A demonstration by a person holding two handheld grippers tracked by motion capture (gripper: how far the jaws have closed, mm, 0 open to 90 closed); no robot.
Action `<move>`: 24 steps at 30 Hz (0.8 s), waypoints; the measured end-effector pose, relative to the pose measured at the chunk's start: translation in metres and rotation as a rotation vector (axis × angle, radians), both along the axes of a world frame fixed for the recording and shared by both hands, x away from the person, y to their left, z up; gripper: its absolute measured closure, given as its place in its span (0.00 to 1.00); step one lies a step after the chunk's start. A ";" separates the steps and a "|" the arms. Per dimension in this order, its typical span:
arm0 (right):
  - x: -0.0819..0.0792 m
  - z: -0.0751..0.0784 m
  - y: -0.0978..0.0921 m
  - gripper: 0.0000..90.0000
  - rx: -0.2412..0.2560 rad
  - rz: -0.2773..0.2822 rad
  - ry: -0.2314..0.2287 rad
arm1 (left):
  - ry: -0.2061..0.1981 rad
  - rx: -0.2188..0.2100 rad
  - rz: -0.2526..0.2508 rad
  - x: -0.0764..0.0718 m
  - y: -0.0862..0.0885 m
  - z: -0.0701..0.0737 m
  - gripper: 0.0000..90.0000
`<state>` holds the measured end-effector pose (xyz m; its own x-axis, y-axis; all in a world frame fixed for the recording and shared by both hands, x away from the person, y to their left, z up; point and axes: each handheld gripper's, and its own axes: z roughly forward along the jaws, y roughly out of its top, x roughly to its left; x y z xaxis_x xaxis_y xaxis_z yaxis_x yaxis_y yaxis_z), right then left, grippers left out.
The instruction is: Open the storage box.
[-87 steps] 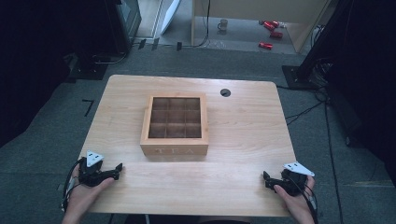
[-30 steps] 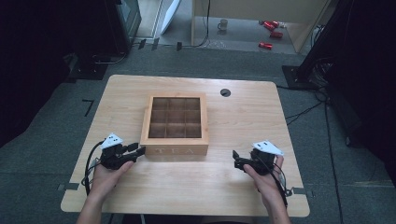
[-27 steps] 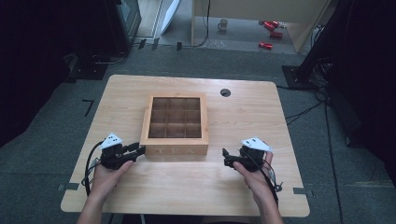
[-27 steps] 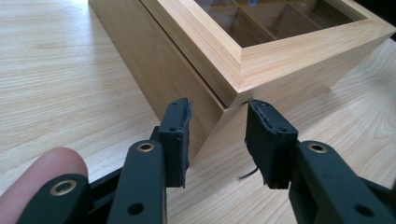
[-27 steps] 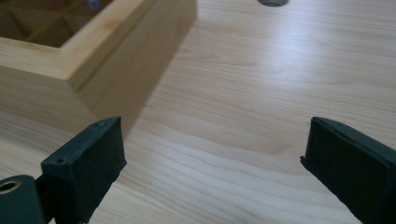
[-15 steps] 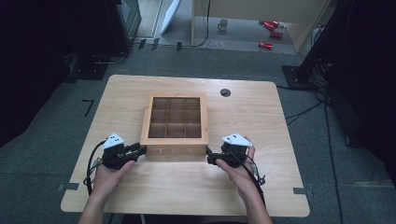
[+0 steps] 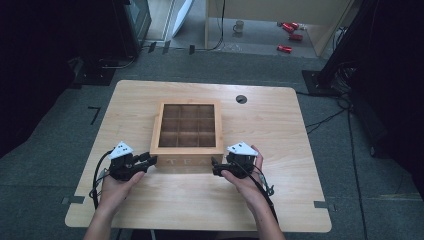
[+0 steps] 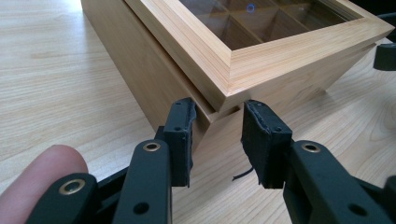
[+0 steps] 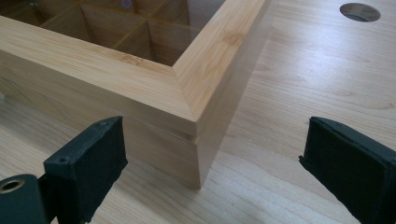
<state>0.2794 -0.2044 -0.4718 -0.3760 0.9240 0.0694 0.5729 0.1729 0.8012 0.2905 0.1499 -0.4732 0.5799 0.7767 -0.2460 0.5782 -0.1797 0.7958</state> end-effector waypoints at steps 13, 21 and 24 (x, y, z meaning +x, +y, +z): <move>0.006 0.000 0.015 0.07 0.004 0.000 -0.005 | -0.002 -0.003 0.001 0.000 0.000 0.002 0.72; 0.005 -0.002 0.018 0.15 0.002 0.015 -0.022 | -0.002 -0.005 -0.002 0.000 0.000 0.002 0.71; 0.005 -0.002 0.020 0.15 -0.005 0.022 -0.046 | -0.005 -0.014 0.000 0.000 0.001 0.002 0.71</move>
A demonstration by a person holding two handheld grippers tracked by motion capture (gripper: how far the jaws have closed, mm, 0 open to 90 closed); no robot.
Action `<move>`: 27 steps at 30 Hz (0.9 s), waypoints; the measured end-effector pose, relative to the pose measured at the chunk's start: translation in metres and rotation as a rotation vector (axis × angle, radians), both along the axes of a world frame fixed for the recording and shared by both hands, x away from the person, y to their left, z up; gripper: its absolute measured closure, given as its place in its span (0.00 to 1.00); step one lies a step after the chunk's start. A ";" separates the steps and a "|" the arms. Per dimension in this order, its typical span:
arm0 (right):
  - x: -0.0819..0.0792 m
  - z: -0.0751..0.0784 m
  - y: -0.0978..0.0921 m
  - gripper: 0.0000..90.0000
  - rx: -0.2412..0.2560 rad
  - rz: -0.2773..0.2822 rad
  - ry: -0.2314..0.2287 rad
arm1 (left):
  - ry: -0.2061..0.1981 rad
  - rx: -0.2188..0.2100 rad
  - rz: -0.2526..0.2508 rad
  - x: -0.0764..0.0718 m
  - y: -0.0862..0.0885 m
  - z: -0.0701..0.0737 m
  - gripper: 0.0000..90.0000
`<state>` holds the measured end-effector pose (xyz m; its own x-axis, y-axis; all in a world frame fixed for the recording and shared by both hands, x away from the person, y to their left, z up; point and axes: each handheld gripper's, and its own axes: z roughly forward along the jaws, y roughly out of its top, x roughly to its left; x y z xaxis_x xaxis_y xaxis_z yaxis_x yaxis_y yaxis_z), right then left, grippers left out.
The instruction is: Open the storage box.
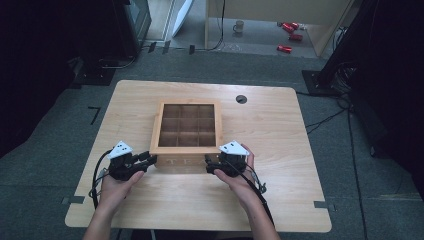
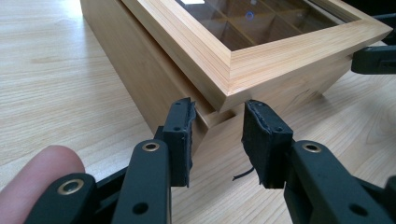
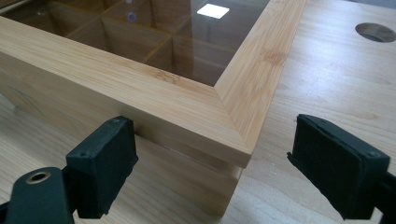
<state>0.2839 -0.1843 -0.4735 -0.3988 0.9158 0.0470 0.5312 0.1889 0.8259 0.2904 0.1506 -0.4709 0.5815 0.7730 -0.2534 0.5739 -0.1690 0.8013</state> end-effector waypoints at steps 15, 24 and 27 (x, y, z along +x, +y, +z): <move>-0.003 -0.002 0.005 0.22 -0.017 0.037 -0.039 | -0.001 -0.042 -0.010 -0.001 0.001 -0.001 0.66; -0.003 -0.002 0.006 0.24 0.004 0.041 -0.035 | -0.014 -0.047 -0.013 -0.001 0.002 -0.001 0.66; -0.002 -0.001 0.007 0.24 0.010 0.036 -0.035 | -0.016 -0.046 -0.016 -0.001 0.002 -0.001 0.66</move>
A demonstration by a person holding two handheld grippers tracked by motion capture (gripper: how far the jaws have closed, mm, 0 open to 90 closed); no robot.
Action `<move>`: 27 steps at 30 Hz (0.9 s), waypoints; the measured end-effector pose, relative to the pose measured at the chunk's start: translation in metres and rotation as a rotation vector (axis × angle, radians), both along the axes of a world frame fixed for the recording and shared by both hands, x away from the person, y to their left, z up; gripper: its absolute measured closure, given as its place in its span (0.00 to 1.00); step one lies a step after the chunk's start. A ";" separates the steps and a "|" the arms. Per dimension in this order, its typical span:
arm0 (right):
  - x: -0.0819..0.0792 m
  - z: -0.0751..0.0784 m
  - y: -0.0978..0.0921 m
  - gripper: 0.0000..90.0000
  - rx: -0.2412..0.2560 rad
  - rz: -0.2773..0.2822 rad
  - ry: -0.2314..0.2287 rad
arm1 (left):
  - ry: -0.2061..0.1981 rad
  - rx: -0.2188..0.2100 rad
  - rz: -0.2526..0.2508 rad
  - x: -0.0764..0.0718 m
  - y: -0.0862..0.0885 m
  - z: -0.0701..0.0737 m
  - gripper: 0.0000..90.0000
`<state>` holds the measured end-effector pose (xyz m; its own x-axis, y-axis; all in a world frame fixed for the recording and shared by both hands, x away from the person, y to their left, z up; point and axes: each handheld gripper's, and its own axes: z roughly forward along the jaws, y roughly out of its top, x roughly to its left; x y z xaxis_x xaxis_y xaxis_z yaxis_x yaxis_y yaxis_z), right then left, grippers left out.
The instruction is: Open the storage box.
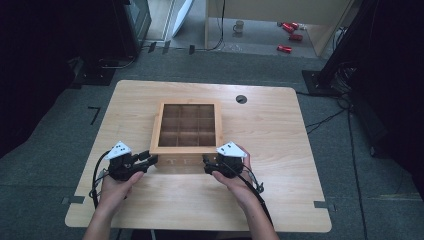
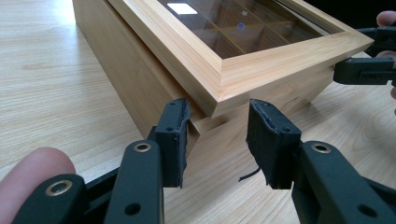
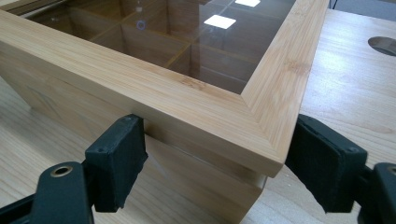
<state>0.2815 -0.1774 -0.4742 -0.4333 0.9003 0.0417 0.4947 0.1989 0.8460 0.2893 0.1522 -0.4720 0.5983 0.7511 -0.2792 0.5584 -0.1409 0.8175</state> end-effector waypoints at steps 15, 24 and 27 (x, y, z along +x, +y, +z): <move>0.003 0.013 -0.001 0.24 0.036 -0.011 -0.025 | 0.010 0.221 0.105 -0.003 -0.001 -0.021 0.22; 0.005 0.025 0.000 0.22 0.002 -0.011 -0.068 | 0.057 0.301 0.109 -0.003 -0.004 -0.039 0.18; 0.007 0.031 -0.001 0.21 0.000 -0.005 -0.080 | 0.066 0.312 0.109 -0.003 -0.004 -0.041 0.19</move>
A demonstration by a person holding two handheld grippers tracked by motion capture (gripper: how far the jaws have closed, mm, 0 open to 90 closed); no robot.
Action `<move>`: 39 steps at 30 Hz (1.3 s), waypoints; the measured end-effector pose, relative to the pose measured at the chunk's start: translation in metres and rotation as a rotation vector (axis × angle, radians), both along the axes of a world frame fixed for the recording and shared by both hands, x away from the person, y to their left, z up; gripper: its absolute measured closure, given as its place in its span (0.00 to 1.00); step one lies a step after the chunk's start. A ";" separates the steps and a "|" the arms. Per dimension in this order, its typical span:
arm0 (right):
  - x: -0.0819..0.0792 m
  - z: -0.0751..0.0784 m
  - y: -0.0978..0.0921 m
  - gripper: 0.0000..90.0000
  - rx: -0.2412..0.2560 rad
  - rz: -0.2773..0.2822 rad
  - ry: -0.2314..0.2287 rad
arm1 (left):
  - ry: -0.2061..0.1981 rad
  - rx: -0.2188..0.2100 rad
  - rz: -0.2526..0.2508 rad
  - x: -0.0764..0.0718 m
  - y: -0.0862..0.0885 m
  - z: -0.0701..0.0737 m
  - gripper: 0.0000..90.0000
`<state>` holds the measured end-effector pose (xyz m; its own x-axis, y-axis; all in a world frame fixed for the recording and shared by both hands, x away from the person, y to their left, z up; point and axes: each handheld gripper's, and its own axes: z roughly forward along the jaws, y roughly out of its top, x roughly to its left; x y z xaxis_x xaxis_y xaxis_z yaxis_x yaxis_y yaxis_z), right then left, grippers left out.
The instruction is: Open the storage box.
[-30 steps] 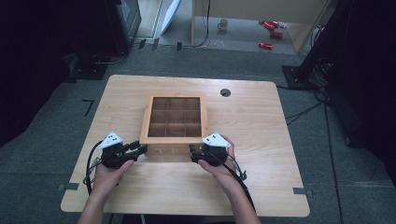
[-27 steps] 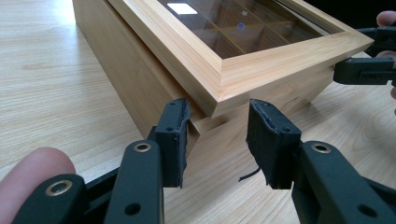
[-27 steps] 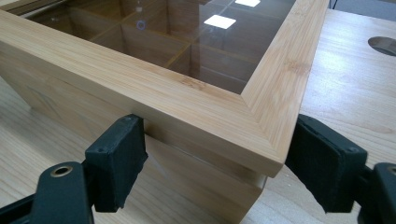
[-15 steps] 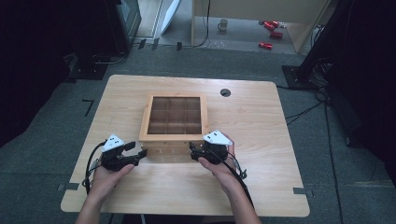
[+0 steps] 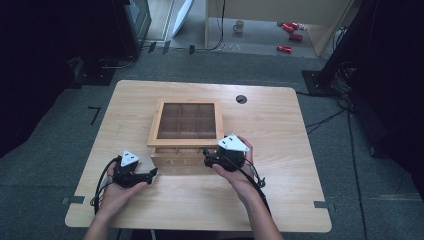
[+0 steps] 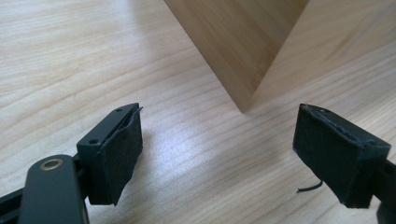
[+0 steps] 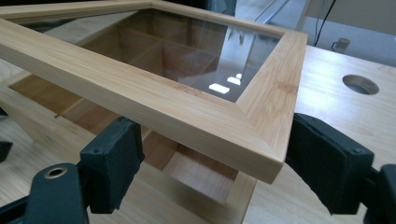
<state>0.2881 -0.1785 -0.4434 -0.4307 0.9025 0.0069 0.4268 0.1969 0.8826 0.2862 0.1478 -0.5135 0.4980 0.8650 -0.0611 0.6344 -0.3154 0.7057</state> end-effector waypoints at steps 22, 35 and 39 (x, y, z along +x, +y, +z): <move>0.026 0.046 -0.004 0.18 -0.010 -0.002 -0.078 | -0.029 0.003 0.018 0.000 -0.002 -0.004 0.19; 0.047 0.063 -0.007 0.18 0.015 -0.009 -0.104 | -0.028 -0.007 0.018 0.000 -0.002 -0.004 0.20; 0.054 0.069 -0.008 0.18 0.029 -0.011 -0.115 | -0.026 -0.009 0.017 0.000 -0.001 -0.004 0.20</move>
<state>0.3419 -0.1862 -0.3743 -0.4200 0.9074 -0.0156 0.3248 0.1663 0.9310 0.2867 0.1465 -0.5171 0.4849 0.8728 -0.0557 0.6207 -0.2985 0.7250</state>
